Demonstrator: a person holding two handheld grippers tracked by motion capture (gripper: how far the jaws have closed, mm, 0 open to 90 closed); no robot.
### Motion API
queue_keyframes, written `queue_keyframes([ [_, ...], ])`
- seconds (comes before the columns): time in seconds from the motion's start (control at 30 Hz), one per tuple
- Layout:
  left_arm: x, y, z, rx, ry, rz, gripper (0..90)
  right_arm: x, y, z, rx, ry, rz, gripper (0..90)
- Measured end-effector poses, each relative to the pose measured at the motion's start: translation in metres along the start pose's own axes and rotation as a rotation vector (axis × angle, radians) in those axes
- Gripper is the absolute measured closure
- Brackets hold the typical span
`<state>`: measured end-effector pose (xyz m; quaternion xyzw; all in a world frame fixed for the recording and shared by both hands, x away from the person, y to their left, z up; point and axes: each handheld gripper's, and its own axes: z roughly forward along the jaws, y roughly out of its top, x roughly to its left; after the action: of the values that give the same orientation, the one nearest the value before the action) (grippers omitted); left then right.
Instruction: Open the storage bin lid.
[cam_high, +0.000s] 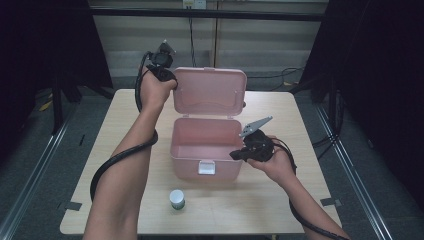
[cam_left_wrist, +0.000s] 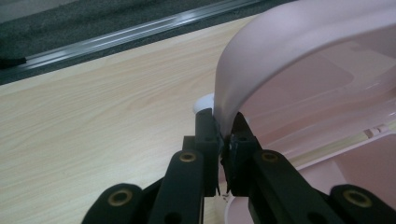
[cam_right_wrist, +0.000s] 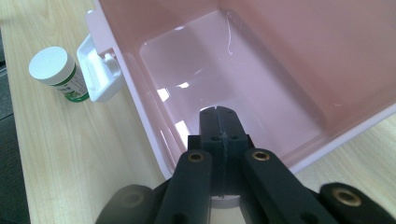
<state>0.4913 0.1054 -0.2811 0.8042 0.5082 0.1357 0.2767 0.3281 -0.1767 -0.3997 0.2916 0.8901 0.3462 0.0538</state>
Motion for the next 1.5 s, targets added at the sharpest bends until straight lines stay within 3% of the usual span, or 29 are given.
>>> queue_keyframes([
  [1.5,0.015,0.017,0.030,0.018,-0.023,-0.022,85.7,-0.002,-0.002,0.000,-0.022,0.010,0.001,90.0],
])
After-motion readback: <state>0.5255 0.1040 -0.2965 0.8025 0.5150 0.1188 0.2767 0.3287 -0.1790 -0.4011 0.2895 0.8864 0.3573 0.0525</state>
